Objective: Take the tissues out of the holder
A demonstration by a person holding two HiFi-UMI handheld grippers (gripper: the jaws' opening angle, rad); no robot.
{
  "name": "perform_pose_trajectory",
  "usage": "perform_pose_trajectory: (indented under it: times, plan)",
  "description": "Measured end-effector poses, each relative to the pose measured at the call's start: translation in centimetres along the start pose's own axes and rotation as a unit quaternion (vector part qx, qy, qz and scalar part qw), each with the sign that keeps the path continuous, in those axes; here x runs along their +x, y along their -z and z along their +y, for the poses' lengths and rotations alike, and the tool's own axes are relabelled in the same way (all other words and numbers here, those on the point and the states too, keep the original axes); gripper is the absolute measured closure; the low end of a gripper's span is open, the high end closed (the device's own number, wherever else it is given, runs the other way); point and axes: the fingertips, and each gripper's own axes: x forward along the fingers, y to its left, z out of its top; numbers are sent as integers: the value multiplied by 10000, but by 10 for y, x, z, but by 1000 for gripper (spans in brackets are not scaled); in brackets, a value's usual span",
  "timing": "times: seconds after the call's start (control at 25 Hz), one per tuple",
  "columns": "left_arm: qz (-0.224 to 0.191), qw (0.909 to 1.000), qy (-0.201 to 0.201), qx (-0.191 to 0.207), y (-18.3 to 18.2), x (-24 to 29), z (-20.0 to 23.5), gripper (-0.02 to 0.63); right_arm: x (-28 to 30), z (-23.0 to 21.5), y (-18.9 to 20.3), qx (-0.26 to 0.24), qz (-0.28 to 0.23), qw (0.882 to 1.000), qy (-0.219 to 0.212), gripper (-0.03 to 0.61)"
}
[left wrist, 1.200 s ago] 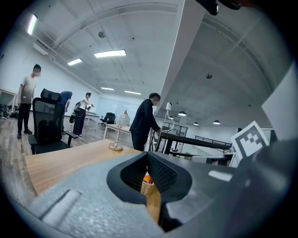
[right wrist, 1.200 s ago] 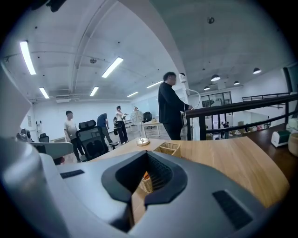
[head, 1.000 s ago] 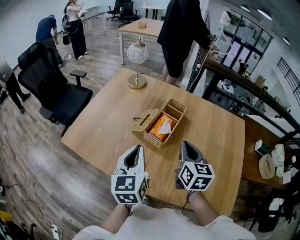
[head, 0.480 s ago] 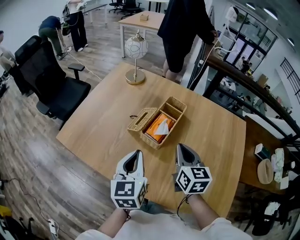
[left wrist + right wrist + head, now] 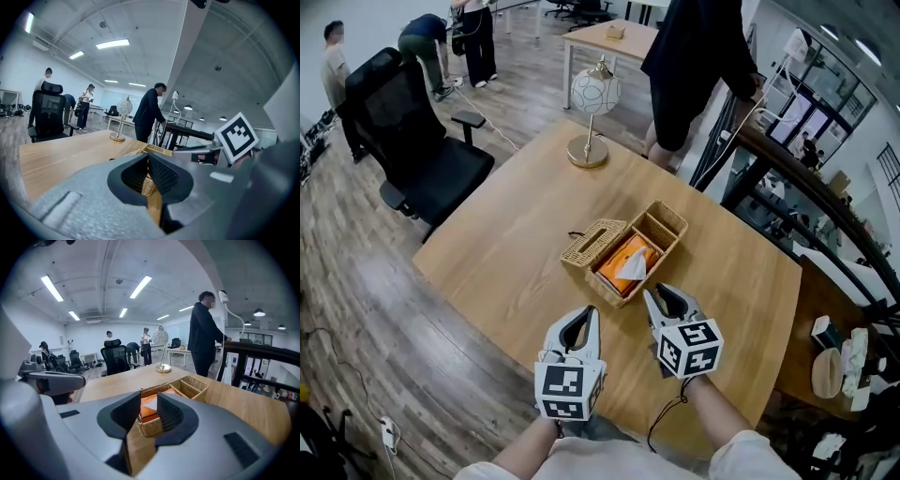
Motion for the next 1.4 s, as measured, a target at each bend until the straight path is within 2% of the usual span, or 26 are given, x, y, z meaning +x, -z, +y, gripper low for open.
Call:
perform_pose_trajectory:
  times: [0.16, 0.36, 0.68, 0.76, 0.96, 1.16, 1.4]
  plan:
    - [47, 9999, -75, -75, 7, 5, 7, 603, 23, -1, 4, -515, 359, 9975, -325, 428]
    - [137, 9996, -198, -161, 17, 14, 22, 603, 52, -4, 4, -1110, 712, 9886, -727, 367]
    - [269, 9991, -228, -214, 27, 29, 40, 603, 87, -2, 17, -1853, 1314, 9642, -1370, 286]
    - [292, 9991, -226, -216, 29, 33, 44, 603, 94, 1, 23, -2158, 1508, 9515, -1594, 270]
    - [374, 9985, -284, -279, 34, 44, 59, 603, 108, 2, 37, -3020, 1993, 9084, -2096, 219]
    - [444, 9976, -377, -374, 39, 53, 69, 603, 115, 1, 41, -3485, 2266, 8763, -2435, 215]
    - [428, 9970, -471, -442, 37, 63, 77, 603, 121, 8, 51, -4085, 2528, 8267, -2929, 215]
